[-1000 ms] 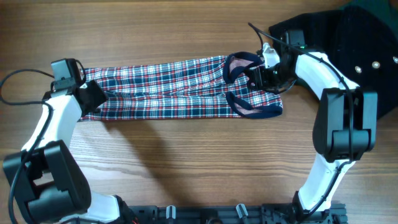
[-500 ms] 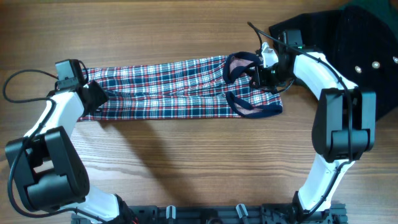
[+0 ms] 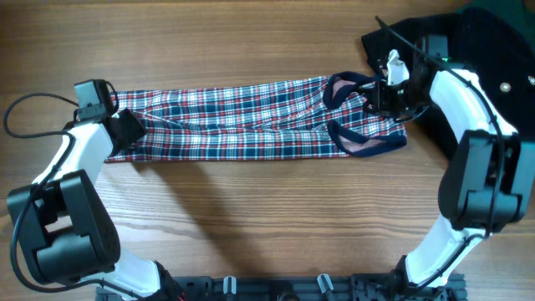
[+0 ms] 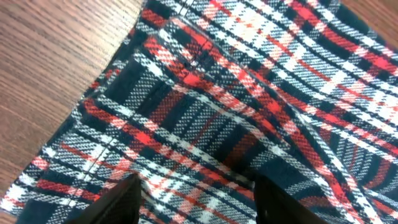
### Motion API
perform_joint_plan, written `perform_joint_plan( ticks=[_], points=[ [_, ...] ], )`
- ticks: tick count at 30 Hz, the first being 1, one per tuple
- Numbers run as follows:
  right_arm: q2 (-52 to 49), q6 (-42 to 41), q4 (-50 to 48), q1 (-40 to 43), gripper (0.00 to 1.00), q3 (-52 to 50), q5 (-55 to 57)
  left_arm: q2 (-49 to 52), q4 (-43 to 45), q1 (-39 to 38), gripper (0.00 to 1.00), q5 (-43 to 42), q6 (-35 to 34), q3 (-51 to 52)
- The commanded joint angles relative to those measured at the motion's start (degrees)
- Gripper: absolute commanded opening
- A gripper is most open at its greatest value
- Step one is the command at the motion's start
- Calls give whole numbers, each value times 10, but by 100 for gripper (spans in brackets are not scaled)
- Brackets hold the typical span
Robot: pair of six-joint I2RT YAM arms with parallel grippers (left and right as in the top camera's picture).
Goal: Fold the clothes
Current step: 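Lift the armhole end with the right gripper and fold it left over the strip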
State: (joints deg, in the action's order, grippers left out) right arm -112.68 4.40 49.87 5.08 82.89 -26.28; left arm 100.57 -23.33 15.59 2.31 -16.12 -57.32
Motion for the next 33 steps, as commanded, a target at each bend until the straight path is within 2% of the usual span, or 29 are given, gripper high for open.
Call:
perform_joint_plan(
  ticks=[1,8,12,18,24,29,33],
  points=[
    [40,12,20,-25,4,37,10,8,7,0,57,0,7,-8],
    [53,-35,17,-170,4,82,21,8,13,0,55,-21,3,-8],
    [53,-80,-7,-283,4,121,41,8,13,0,56,-21,3,-8],
    [53,-136,-46,-402,4,122,89,8,13,0,56,-26,3,-8],
    [19,-181,-160,-457,4,122,97,8,9,-1,57,-35,3,-8],
    [2,-196,-230,-464,4,122,91,-26,-46,0,70,-50,3,-53],
    [-8,-196,-261,-466,4,122,83,-75,-84,1,72,-50,3,-108]
  ],
)
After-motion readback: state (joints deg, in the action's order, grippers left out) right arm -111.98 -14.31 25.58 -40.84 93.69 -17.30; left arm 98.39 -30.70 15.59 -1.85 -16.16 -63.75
